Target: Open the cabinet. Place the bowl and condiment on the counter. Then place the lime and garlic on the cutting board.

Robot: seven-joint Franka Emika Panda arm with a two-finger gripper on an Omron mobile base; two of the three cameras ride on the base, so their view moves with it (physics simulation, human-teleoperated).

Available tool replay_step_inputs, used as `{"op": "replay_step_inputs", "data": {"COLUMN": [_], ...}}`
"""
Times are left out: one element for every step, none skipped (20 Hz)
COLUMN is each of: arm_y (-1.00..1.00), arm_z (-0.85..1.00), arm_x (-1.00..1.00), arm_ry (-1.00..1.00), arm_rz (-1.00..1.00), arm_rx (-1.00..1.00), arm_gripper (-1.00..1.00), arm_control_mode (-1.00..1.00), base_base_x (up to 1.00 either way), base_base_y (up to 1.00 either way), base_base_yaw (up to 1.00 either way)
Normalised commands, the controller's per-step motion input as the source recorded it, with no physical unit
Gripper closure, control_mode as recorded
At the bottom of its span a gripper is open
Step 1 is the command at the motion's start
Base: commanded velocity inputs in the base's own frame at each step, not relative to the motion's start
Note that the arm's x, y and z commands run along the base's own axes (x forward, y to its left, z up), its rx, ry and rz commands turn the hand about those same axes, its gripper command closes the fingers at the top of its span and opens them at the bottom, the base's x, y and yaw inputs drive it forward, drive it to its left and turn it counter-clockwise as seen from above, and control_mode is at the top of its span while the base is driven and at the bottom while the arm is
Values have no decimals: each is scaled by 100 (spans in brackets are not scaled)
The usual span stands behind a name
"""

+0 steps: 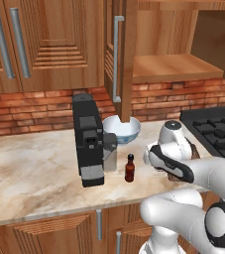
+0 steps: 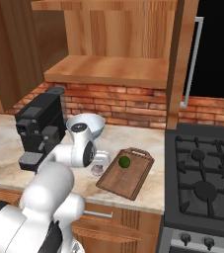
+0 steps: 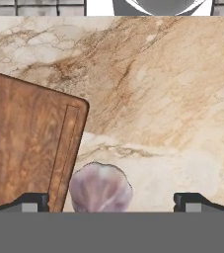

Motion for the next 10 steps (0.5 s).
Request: {"op": "replay_step_inputs", "data": {"arm_y": [-2, -4, -8, -12, -12, -10, -8, -6, -5, -5], "arm_z": [-8, -9, -11, -13, -16, -19, -21, -20, -19, -20], "arm_x": [10, 10, 9, 8, 7, 6, 6, 7, 7, 7], "arm_ry": [8, 8, 6, 4, 3, 3, 2, 1, 0, 0], "arm_rz": [-1, -1, 0, 0, 0, 0, 0, 0, 0, 0], "arm_rx": [0, 0, 0, 0, 0, 0, 0, 0, 0, 0], "arm_gripper": [-100, -100, -100, -100, -100, -100, -100, -100, -100, -100], "arm_control_mode": [-100, -100, -100, -100, -100, -100, -100, -100, -100, -100], "base_base_x": [0, 0, 0, 0, 0, 0, 0, 0, 0, 0], "base_base_y": [0, 0, 0, 0, 0, 0, 0, 0, 0, 0], "base_base_yaw": [0, 0, 0, 0, 0, 0, 0, 0, 0, 0]}}
